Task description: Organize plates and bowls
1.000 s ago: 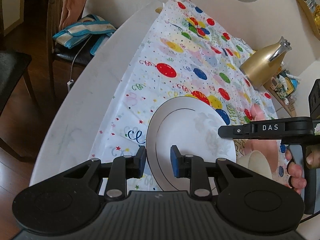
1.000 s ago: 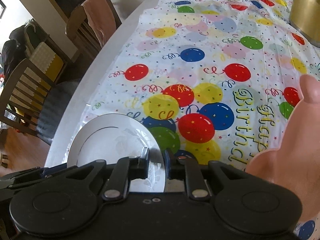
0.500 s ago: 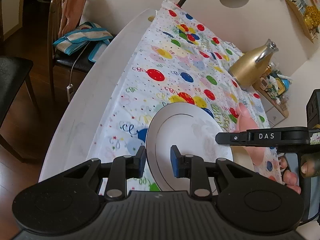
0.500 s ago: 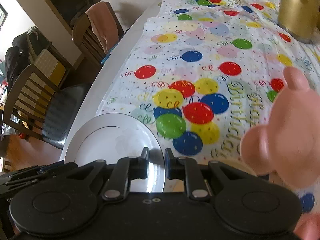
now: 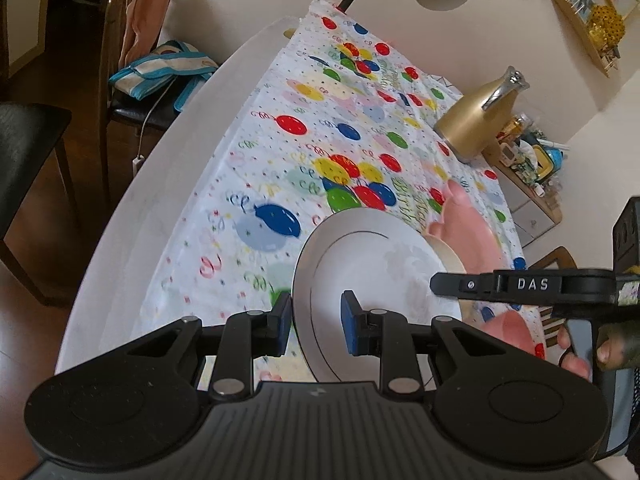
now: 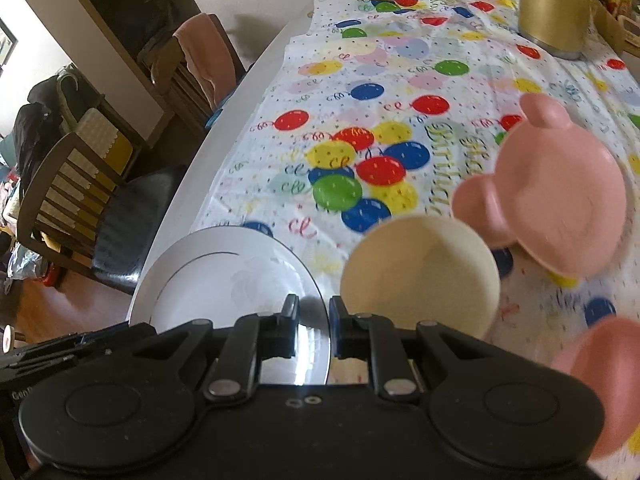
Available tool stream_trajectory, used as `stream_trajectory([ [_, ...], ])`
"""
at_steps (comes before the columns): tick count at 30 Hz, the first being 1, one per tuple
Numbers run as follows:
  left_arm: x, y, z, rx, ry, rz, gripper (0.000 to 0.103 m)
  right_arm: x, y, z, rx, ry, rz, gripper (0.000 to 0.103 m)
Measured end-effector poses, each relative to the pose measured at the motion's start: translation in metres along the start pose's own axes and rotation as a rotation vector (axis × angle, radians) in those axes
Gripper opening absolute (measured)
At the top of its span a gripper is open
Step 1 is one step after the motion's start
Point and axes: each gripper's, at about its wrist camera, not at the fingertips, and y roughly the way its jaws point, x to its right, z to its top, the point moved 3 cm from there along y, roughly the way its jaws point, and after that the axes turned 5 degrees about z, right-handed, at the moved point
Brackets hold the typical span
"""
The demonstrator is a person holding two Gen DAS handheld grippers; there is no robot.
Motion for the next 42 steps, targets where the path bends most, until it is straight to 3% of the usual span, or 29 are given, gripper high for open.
stream_trajectory([
  [13,0.036,-0.018,-0.053,-0.034,0.027,-0.019,0.025,0.029,-0.044,-0.071,0.011,0.081,0.010,0.013],
  [23,0.095,-0.023,-0.102,-0.079,0.108,-0.073,0.025,0.074,-0.097,-0.125,0.058,0.171,-0.026,0.013],
  [42,0.203,-0.005,-0.212,-0.239,0.279,-0.150,0.025,0.169,-0.186,-0.248,0.119,0.367,-0.124,0.013],
])
